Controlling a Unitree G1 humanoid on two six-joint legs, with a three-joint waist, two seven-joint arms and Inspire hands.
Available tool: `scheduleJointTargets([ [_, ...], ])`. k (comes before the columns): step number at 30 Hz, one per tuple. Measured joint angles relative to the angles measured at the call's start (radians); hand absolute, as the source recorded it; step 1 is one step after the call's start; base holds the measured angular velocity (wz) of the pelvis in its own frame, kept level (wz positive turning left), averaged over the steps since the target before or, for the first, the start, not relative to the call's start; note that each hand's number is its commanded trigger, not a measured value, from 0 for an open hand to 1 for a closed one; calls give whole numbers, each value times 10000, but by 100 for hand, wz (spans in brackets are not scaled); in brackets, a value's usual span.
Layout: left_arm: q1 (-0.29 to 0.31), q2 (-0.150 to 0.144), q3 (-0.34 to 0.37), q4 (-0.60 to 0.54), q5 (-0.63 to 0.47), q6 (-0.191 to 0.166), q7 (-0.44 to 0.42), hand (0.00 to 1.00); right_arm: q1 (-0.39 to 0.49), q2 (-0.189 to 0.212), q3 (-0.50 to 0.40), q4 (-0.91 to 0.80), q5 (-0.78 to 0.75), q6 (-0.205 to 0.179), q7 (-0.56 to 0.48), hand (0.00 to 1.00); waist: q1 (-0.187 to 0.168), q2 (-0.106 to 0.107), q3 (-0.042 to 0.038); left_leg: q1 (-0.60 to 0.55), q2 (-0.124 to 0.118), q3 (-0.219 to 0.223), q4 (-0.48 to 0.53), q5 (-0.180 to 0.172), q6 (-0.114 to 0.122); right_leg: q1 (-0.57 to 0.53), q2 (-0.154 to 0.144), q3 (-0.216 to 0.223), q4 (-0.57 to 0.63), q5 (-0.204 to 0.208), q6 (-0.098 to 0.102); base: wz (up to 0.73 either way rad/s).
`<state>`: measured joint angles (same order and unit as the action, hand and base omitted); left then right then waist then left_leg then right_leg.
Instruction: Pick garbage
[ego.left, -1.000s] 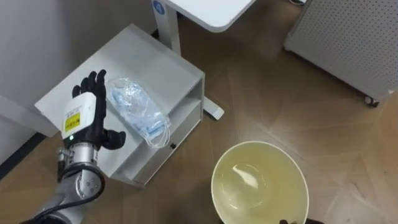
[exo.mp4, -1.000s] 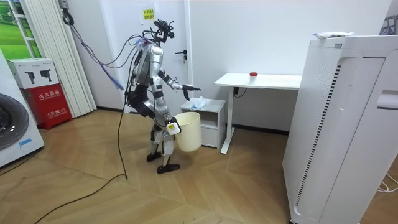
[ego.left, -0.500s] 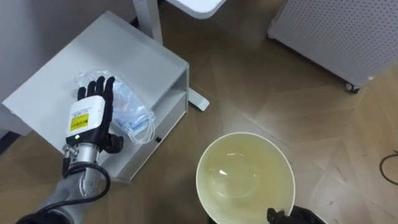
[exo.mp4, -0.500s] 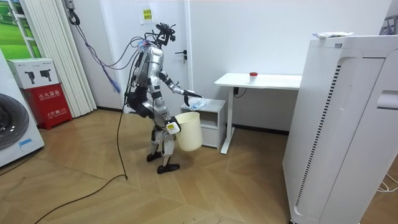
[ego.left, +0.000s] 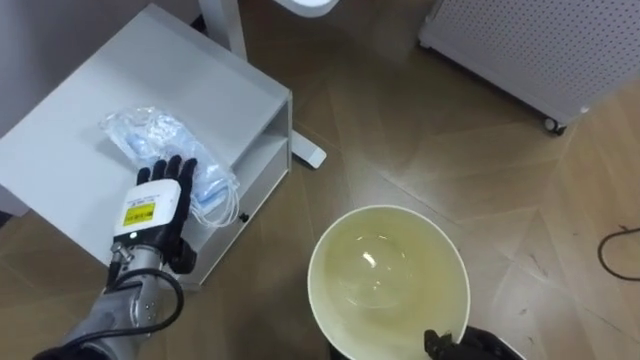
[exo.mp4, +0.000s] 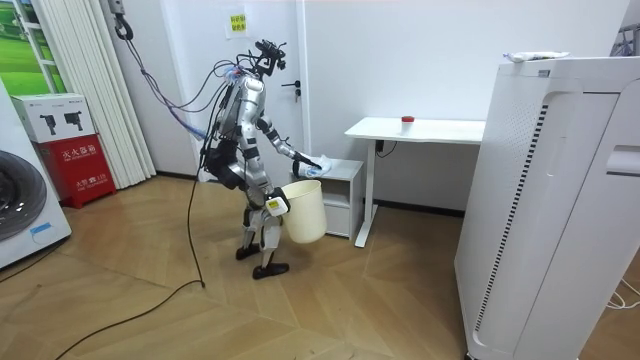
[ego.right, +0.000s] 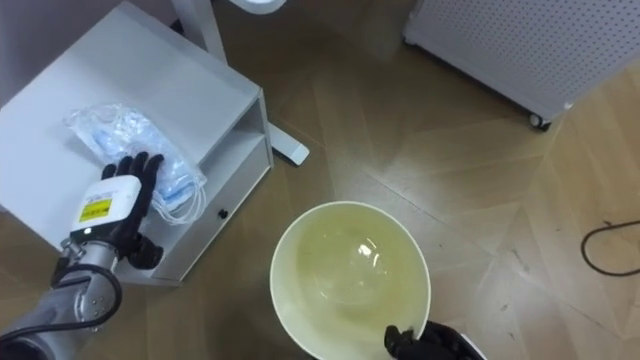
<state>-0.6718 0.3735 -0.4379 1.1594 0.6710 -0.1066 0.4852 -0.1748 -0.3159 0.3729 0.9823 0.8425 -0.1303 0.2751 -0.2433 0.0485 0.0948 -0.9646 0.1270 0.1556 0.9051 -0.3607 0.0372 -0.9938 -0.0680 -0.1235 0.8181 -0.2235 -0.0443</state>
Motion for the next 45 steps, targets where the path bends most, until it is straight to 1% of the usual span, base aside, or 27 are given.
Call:
scheduleJointTargets([
  [1,-39,0,0,1,1,16,-83,25,0,-14,11,-32,-3,0,18,100,1,0,0,1,0,0,0,0,0,0,0,0,1,0,0,0],
  [2,-71,0,0,1,27,62,-162,73,1,-27,39,-53,-6,0,32,100,1,0,0,0,0,1,-1,0,0,0,9,8,2,0,0,0],
  [3,-79,0,-2,0,119,107,-185,100,13,-32,53,-73,-5,0,32,100,1,0,0,1,2,1,-1,0,0,0,13,14,3,0,1,0],
  [6,-116,1,-2,-10,427,218,-257,100,103,-34,57,-199,-3,-3,27,100,1,0,0,1,2,1,-1,0,0,0,19,21,7,0,1,0],
  [8,-204,15,23,-68,500,287,-117,100,108,-35,58,-203,-4,-2,9,100,6,-3,-2,5,-1,2,3,0,0,2,14,22,15,0,1,0],
  [11,-656,87,69,-70,680,367,-115,100,107,-35,99,-222,-13,1,-9,100,9,-11,-6,96,-2,34,5,-1,5,75,2,64,25,5,8,-1],
  [13,-699,87,73,-73,682,384,-142,100,107,-35,148,-227,-12,0,-12,100,3,-12,-7,166,-1,83,-9,-6,9,102,4,124,27,10,17,-7],
  [18,-695,12,67,-58,729,413,-245,100,111,-33,184,-234,-9,7,-22,100,-11,-11,-7,194,3,80,2,-11,4,129,19,144,31,18,27,-1],
  [25,-622,2,23,7,855,384,-353,100,210,-59,191,-468,-5,7,-104,100,-6,-11,-7,208,-8,87,1,-10,5,142,-6,118,41,21,32,0],
  [29,-617,-20,28,48,205,311,-341,100,283,-115,319,-578,55,3,-114,100,4,-9,-7,213,-9,32,-20,-9,6,190,21,72,-38,30,35,0],
  [30,-609,-20,23,53,-35,282,-340,100,283,-113,330,-574,54,3,-123,100,14,-10,-7,224,-3,44,-24,-9,6,196,42,76,-48,33,39,0],
  [32,-457,-27,28,95,-1415,103,-330,100,290,-109,460,-540,123,-6,-269,100,41,-9,-7,356,6,55,-80,-18,14,309,76,67,-119,37,45,-5],
  [33,-381,-31,34,92,-1824,72,-333,100,302,-103,537,-542,165,-8,-345,100,52,-10,-7,411,12,58,-106,-20,10,371,93,78,-155,40,48,-5],
  [35,-82,-40,67,64,-3311,-120,-452,100,311,-73,730,-554,180,-23,-556,100,157,-20,-13,569,49,57,-121,-44,-19,533,140,101,-204,39,50,-4],
  [36,-24,-47,127,36,-3690,-189,-526,100,311,-58,729,-546,180,-35,-610,100,217,-26,-17,593,55,71,-131,-56,-24,546,143,111,-206,39,50,-5],
  [37,141,-132,434,-53,-4419,-345,-698,100,310,-27,729,-503,135,-91,-701,100,357,-39,-22,667,61,87,-186,-56,-22,593,154,119,-240,40,50,0],
  [38,349,-264,729,-93,-5146,-424,-866,100,311,48,729,-423,120,-136,-791,100,431,-43,-24,799,56,98,-237,-56,-24,719,152,106,-263,39,51,0],
  [39,481,-330,861,-133,-5468,-473,-947,100,313,93,730,-389,120,-156,-830,100,461,-46,-26,884,49,102,-280,-55,-25,794,145,105,-288,38,52,0],
  [40,760,-434,1002,-254,-6013,-569,-1125,100,326,190,736,-336,115,-227,-895,100,544,-64,-36,1037,29,108,-384,-42,-41,929,145,131,-371,38,52,0],
  [41,1063,-531,1046,-364,-6518,-723,-1308,100,324,247,740,-294,108,-237,-920,100,601,-84,-43,1172,-3,108,-465,-33,-53,1048,123,156,-408,33,57,0],
  [42,1251,-593,1044,-461,-6782,-805,-1411,100,315,296,740,-247,106,-258,-931,100,615,-104,-56,1239,-13,115,-503,-29,-58,1103,84,147,-428,29,63,5],
  [43,1619,-772,1030,-672,-7254,-932,-1575,100,296,426,740,-132,104,-329,-978,100,625,-127,-73,1356,-38,115,-615,12,-60,1222,40,126,-507,28,65,11],
  [44,1919,-937,987,-918,-7630,-992,-1790,100,297,540,739,-53,100,-351,-985,100,654,-194,-119,1432,-77,114,-776,92,-50,1277,-14,117,-570,29,67,15],
  [45,2076,-1015,959,-1040,-7767,-1010,-1941,100,294,617,741,-14,100,-369,-991,100,668,-240,-145,1462,-160,115,-835,122,-54,1294,-32,113,-589,29,67,11],
])
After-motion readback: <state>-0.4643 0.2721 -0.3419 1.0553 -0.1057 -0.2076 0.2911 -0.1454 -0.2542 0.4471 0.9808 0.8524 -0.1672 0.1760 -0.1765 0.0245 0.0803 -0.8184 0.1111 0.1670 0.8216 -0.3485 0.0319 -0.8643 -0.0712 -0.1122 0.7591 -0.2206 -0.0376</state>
